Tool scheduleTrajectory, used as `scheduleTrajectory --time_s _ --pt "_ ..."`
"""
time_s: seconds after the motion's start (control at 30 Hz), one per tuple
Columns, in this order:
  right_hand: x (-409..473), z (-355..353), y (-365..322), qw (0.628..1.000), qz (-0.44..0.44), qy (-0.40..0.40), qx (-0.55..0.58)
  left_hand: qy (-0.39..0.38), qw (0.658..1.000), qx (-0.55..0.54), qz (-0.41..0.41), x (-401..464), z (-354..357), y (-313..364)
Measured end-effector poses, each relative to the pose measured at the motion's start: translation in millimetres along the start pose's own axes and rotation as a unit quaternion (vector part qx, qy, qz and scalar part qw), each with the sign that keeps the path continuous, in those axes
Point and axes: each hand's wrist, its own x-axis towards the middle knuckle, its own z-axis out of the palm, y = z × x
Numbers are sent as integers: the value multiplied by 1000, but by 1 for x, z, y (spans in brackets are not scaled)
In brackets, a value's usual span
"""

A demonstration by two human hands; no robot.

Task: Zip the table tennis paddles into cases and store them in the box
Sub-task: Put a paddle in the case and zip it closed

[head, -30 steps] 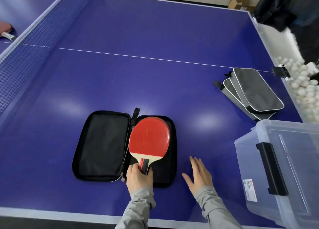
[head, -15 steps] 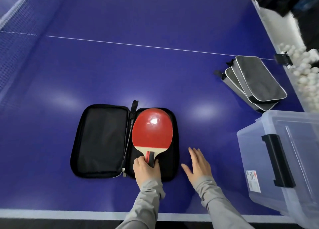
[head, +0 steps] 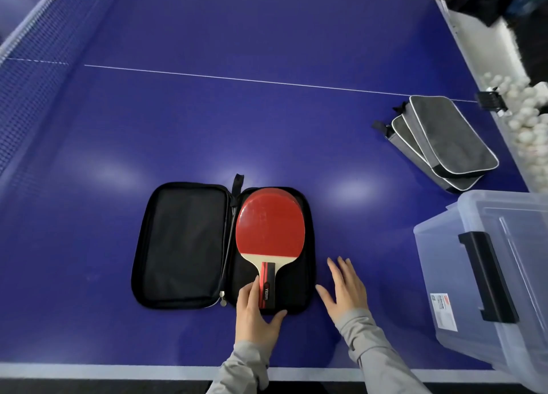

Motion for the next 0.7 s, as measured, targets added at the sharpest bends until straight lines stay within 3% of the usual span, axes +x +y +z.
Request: scheduleTrajectory --time_s 0.53,0.63,0.7 --pt "-8 6 -10 1000 -4 3 19 -26 997 25 70 8 -27 -12" --pt "-8 6 -7 1000 -9 4 13 70 990 61 106 14 -66 -26" --pt "-7 6 -6 1000 -10 5 9 172 980 93 33 26 -98 -44"
